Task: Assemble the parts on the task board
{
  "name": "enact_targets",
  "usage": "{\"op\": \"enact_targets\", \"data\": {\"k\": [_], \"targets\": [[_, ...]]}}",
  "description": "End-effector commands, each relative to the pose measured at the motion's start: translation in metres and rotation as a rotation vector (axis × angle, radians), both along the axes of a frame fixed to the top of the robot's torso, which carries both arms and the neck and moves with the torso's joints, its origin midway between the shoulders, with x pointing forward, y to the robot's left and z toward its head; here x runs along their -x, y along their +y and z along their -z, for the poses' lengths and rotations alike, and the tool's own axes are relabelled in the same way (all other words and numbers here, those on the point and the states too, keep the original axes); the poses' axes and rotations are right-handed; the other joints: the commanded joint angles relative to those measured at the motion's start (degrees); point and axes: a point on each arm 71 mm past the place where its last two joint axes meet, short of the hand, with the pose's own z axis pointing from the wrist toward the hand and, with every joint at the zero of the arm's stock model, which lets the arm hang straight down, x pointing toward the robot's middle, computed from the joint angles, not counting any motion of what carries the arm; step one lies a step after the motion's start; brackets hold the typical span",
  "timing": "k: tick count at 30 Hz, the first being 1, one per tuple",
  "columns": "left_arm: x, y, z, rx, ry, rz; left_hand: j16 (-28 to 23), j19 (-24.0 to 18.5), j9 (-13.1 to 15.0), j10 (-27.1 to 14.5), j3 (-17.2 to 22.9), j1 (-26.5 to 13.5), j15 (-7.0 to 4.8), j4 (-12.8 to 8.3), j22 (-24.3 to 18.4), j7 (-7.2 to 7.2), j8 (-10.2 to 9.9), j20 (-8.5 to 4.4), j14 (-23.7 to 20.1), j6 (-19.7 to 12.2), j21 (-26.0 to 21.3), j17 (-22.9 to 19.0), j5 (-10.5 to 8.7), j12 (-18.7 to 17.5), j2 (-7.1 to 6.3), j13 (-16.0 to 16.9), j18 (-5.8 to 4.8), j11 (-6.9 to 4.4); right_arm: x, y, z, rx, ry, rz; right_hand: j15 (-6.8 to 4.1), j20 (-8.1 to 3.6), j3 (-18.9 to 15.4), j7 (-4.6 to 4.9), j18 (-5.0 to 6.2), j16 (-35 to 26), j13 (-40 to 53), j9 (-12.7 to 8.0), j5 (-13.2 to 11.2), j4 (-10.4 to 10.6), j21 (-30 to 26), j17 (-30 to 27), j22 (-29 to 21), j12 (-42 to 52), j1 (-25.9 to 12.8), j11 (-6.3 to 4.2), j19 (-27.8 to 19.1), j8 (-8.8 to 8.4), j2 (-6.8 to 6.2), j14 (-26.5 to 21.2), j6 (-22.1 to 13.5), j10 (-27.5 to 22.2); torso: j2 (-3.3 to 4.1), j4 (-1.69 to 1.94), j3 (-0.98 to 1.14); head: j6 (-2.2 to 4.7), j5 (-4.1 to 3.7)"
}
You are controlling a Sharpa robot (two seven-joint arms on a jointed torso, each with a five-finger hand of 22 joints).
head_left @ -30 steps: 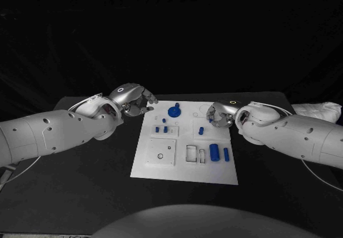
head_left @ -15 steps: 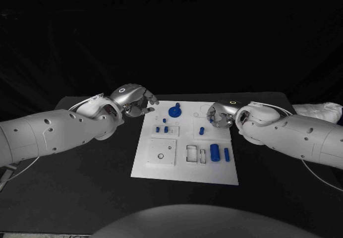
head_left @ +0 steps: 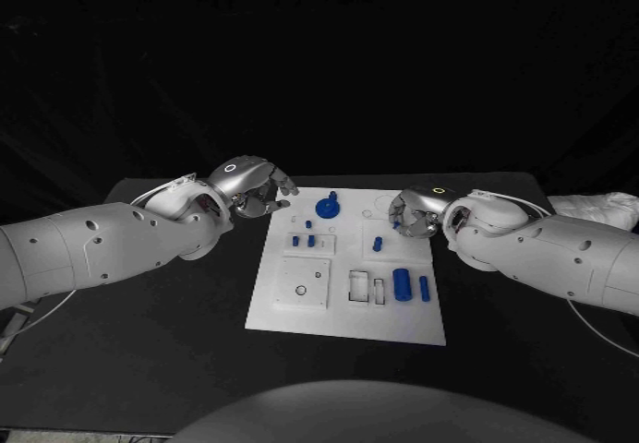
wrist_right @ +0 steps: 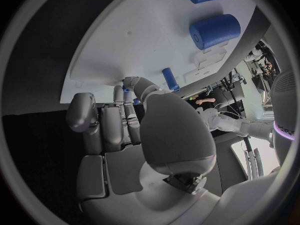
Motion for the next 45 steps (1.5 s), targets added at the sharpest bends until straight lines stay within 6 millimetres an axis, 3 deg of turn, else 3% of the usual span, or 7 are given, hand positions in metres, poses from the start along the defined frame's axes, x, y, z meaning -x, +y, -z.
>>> {"op": "enact_targets", "data": {"k": [1,17,27,30,36,45], "targets": [[0.001,-0.002,0.000,-0.002,0.000,0.011,0.1,3.0,-0.1,1.9,0.4,0.7,-0.10,-0.1,12.8,0.30,-0.3,-0.38,-0.2,0.2,0.1,0.5,0.07,1.2,0.00,0.5,0.39,-0.14,-0.002,0.002,-0.009,-0.021,-0.042,-0.010,-0.47,-0.11,-0.1,-0.13,-0.28,0.2,0.0,0.3,-0.3,-0.1,0.3,0.1,8.0,0.1,-0.3,-0.07,0.2,0.35,0.08,0.1,0.2,0.3,-0.02,0.00,-0.01,-0.01,0.12],[0.007,-0.007,-0.002,0.002,-0.020,0.043,-1.6,2.5,-0.2,2.8,0.6,1.2,-0.23,-0.1,12.5,0.83,-0.6,-0.56,-1.4,0.4,-1.1,-2.2,0.24,3.1,-0.10,1.8,0.62,-0.39,0.003,0.005,-0.054,-0.064,-0.115,-0.048,-0.52,-0.18,-0.2,-0.13,-0.32,0.4,0.0,0.8,-0.5,-0.1,0.4,0.2,8.0,0.1,-0.5,-0.09,0.3,0.59,0.05,0.3,0.0,0.3,-0.01,0.00,-0.01,-0.01,0.33],[0.009,-0.002,-0.003,-0.004,-0.021,0.030,-2.1,2.3,-0.1,2.6,0.7,1.2,-0.23,-0.1,12.4,1.01,-0.4,-0.57,-1.7,0.8,-1.5,-3.0,0.25,3.4,-0.02,2.1,0.70,-0.40,0.037,0.046,-0.070,-0.128,-0.093,-0.183,-0.08,0.02,-0.1,0.06,-0.51,0.9,0.0,1.4,-0.6,-0.3,1.0,0.7,8.2,0.6,-0.5,-0.09,0.8,0.67,-0.05,0.8,-0.5,1.0,-0.02,0.01,0.00,-0.01,0.91],[0.008,0.000,-0.002,-0.007,-0.018,0.024,-2.4,2.2,-0.1,2.5,0.7,1.2,-0.21,0.0,12.3,1.03,-0.4,-0.57,-1.9,0.8,-1.7,-3.4,0.23,3.5,-0.08,2.2,0.74,-0.37,0.052,0.068,-0.071,-0.122,-0.062,-0.249,-0.08,0.06,0.1,0.14,-0.45,0.8,0.0,1.5,-0.6,-0.4,0.9,0.5,8.1,0.6,-0.4,0.00,0.6,0.46,-0.10,0.7,-0.9,1.0,-0.11,0.03,-0.04,-0.01,1.58],[0.008,0.003,-0.002,-0.005,-0.015,0.005,-3.6,1.6,-0.4,0.0,0.5,-0.3,0.12,0.3,12.1,0.85,-1.0,-0.36,-3.0,0.0,-2.8,-5.0,0.07,3.2,-0.44,2.4,0.94,0.03,0.071,0.101,-0.064,-0.071,-0.003,-0.335,-0.08,0.11,0.4,0.35,-0.42,0.9,-0.2,1.2,-1.4,-0.4,0.8,0.5,8.1,0.3,-0.6,0.22,0.7,-0.46,-0.19,0.8,-2.2,0.5,-0.09,0.05,-0.12,-0.01,3.80],[0.011,0.007,-0.004,0.006,-0.012,-0.010,-4.0,1.2,-0.5,-2.4,0.7,-1.3,0.32,0.2,11.8,0.87,-1.3,-0.13,-3.6,-0.1,-3.7,-5.5,0.03,3.3,-0.42,2.8,1.10,0.19,0.078,0.130,-0.048,-0.021,0.024,-0.386,-0.09,0.13,0.7,0.36,-0.45,1.4,-0.3,0.9,-1.9,-0.5,1.1,1.0,8.1,0.2,-0.6,0.25,0.9,-0.85,-0.14,1.2,-2.3,0.4,-0.09,0.23,-0.19,-0.01,4.94]]}}
